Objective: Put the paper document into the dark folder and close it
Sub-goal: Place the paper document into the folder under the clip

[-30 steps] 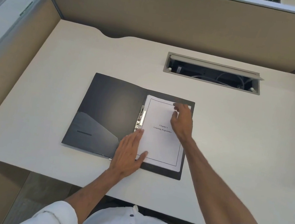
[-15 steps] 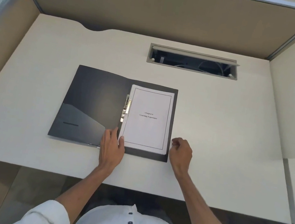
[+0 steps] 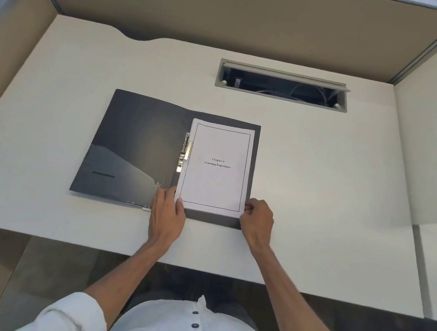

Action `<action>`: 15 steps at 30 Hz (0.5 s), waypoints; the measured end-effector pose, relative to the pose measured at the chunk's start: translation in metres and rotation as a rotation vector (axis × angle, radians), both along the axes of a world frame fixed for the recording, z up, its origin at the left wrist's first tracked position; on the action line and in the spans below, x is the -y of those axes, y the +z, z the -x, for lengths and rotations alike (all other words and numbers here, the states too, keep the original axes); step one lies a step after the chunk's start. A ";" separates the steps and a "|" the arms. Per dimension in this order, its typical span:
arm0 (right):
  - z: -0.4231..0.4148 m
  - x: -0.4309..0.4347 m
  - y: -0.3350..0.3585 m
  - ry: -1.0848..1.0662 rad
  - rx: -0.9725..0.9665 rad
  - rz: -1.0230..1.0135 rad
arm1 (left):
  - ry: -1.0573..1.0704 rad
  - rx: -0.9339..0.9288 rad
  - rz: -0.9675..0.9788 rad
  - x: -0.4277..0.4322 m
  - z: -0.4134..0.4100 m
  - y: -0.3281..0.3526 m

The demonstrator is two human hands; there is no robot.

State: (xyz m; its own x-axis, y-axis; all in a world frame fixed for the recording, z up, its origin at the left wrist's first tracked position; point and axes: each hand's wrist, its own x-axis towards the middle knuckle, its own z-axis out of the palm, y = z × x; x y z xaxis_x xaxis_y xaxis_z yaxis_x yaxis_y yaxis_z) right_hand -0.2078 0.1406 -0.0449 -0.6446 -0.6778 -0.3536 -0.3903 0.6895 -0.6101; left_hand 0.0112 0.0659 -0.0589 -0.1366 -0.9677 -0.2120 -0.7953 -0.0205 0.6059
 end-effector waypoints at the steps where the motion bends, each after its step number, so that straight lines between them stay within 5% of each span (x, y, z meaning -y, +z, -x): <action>1: 0.000 0.000 0.001 0.007 0.002 -0.003 | 0.001 0.002 0.004 0.000 0.000 0.000; 15: -0.002 0.007 0.005 -0.050 0.008 -0.033 | -0.009 -0.007 0.040 0.002 -0.005 -0.007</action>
State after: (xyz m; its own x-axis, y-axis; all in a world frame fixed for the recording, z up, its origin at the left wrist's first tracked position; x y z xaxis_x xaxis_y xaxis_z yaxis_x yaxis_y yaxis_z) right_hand -0.2060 0.1341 -0.0397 -0.6745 -0.6328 -0.3803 -0.3503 0.7278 -0.5896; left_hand 0.0165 0.0642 -0.0656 -0.1469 -0.9741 -0.1719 -0.7910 0.0114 0.6118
